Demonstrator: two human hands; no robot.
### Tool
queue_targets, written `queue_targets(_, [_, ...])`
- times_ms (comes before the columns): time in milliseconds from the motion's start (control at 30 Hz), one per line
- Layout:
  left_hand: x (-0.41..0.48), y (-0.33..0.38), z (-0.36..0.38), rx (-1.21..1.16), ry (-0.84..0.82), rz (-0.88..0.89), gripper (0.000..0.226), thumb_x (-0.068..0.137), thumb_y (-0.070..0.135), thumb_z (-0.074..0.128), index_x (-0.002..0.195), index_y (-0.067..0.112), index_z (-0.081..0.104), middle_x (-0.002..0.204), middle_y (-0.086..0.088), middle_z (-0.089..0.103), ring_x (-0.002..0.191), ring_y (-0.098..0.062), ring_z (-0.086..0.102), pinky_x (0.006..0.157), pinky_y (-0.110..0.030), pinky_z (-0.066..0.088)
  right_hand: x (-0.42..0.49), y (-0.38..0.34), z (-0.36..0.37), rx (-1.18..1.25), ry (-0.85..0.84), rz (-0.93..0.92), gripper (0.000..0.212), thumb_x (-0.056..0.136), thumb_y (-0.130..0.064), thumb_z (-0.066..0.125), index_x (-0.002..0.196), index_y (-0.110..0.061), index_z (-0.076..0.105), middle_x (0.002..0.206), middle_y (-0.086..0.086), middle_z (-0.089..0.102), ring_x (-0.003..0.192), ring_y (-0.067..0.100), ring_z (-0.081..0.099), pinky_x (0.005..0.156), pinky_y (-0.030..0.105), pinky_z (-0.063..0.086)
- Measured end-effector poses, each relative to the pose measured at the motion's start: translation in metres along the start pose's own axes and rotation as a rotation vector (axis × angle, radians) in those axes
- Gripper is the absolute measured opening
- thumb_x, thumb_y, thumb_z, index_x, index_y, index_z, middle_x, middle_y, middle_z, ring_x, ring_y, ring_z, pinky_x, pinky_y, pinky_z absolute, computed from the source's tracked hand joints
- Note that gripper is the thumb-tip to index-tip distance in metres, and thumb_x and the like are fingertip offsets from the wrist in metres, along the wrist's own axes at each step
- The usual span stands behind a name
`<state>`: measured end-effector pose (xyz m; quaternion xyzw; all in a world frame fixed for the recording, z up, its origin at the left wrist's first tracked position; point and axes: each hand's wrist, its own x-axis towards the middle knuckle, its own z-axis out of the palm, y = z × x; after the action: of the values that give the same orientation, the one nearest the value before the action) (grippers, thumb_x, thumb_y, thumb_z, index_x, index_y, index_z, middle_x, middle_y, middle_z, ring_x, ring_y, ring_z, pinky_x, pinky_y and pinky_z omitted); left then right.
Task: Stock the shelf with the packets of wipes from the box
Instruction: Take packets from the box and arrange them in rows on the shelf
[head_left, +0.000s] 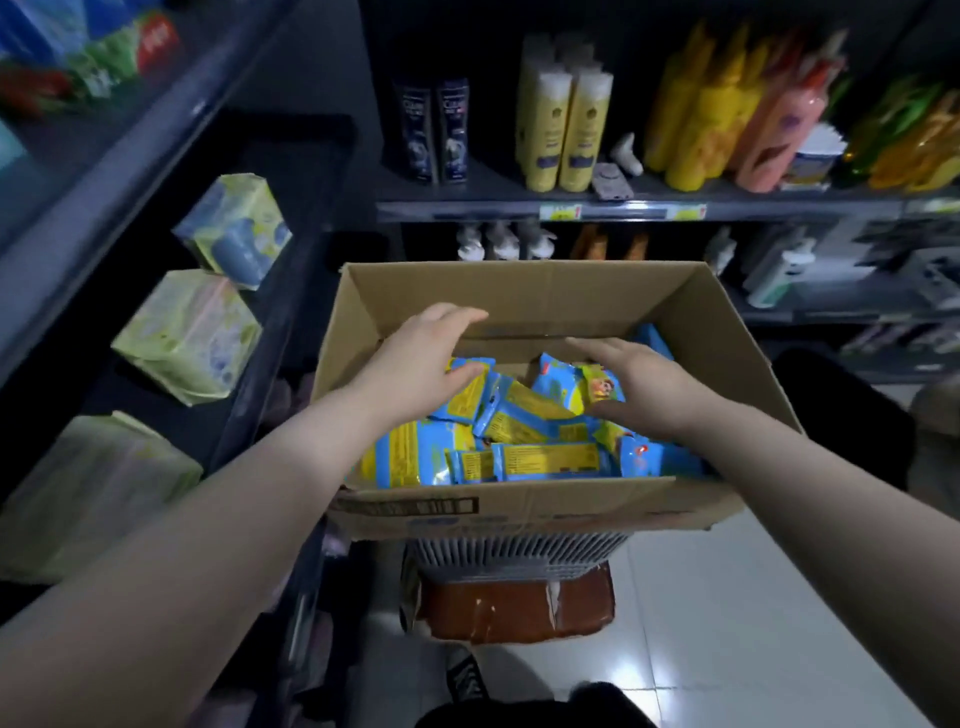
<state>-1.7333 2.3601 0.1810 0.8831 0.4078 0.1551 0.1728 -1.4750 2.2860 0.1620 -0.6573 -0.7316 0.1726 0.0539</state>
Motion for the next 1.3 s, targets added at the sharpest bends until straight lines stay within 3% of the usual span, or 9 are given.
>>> queue_targets(200, [0.025,-0.006,0.018,-0.02,-0.071,0.035,0.052,0.087,0.026,0.064,0.136,0.017,0.047,0.133,-0.005,0.05,0.122,-0.024,0.048,0.103,-0.037,0.039,0.015,0.024,0.009,-0.216,-0.402,0.071,0.06,0.08,-0.03,0.069,0.136,-0.027,0.045,0.135,0.001,0.052,0.122,0.023,0.049,0.097,0.036,0.042])
queue_targets(333, [0.022,-0.013,0.031,-0.038,-0.155,0.034,0.051,0.088,0.028,0.063,0.135,0.019,0.047,0.133,-0.002,0.05,0.123,-0.02,0.048,0.103,-0.037,0.039,0.021,0.025,0.013,-0.29,-0.412,0.005,0.034,0.081,-0.03,0.067,0.113,-0.022,0.061,0.116,0.0,0.061,0.108,0.022,0.055,0.087,0.035,0.047])
queue_targets(533, [0.029,-0.002,0.026,-0.136,-0.19,-0.026,0.044,0.09,0.027,0.06,0.133,0.024,0.049,0.133,0.003,0.051,0.124,-0.013,0.047,0.105,-0.033,0.038,0.023,0.033,-0.002,-0.137,-0.157,-0.104,0.004,0.075,-0.019,0.068,0.078,-0.021,0.066,0.078,-0.004,0.066,0.085,0.021,0.061,0.07,0.031,0.045])
queue_targets(733, [0.053,0.045,0.032,-0.727,-0.375,-0.225,0.048,0.089,0.009,0.062,0.135,0.014,0.046,0.13,-0.005,0.055,0.115,-0.011,0.054,0.094,-0.017,0.046,0.016,0.026,-0.053,0.442,0.232,-0.002,0.018,0.081,-0.007,0.07,0.072,-0.02,0.061,0.071,-0.003,0.065,0.066,0.009,0.059,0.064,0.024,0.048])
queue_targets(800, [0.059,0.053,0.042,-0.835,-0.421,-0.261,0.044,0.088,0.008,0.063,0.131,0.012,0.05,0.128,-0.009,0.057,0.113,-0.014,0.056,0.095,-0.024,0.047,0.017,0.02,-0.059,0.685,0.295,0.035,0.021,0.083,-0.002,0.067,0.07,-0.017,0.059,0.064,-0.006,0.063,0.054,-0.002,0.054,0.051,0.014,0.043])
queue_targets(900, [0.061,0.061,0.052,-0.896,-0.389,-0.275,0.018,0.092,0.007,0.058,0.108,0.013,0.06,0.108,-0.01,0.068,0.093,-0.013,0.064,0.087,-0.03,0.051,0.017,0.016,-0.058,0.883,0.328,0.093,0.021,0.084,-0.001,0.066,0.07,-0.015,0.06,0.056,-0.008,0.065,0.048,-0.001,0.055,0.041,0.014,0.039])
queue_targets(1000, [0.06,0.061,0.057,-0.823,-0.363,-0.279,0.008,0.093,0.01,0.056,0.097,0.016,0.061,0.097,-0.007,0.07,0.083,-0.01,0.066,0.077,-0.028,0.053,0.014,0.019,-0.05,0.934,0.323,0.144,0.021,0.083,-0.001,0.067,0.069,-0.015,0.061,0.058,-0.009,0.067,0.051,0.0,0.057,0.046,0.016,0.045])
queue_targets(1133, [0.064,0.04,0.057,-0.558,-0.191,-0.352,0.009,0.088,0.025,0.06,0.092,0.018,0.064,0.096,-0.013,0.07,0.094,-0.033,0.065,0.084,-0.05,0.051,0.011,0.03,-0.032,0.62,0.324,0.212,0.018,0.079,-0.012,0.072,0.089,-0.022,0.061,0.083,-0.008,0.066,0.073,0.008,0.06,0.072,0.025,0.05])
queue_targets(1300, [0.065,0.02,0.045,-0.536,-0.076,-0.491,0.005,0.09,0.022,0.06,0.086,0.021,0.061,0.094,-0.01,0.069,0.092,-0.032,0.064,0.081,-0.049,0.05,0.002,0.034,-0.005,-0.234,-0.403,0.076,0.042,0.076,-0.04,0.073,0.113,-0.025,0.06,0.108,-0.005,0.063,0.102,0.017,0.058,0.084,0.031,0.046])
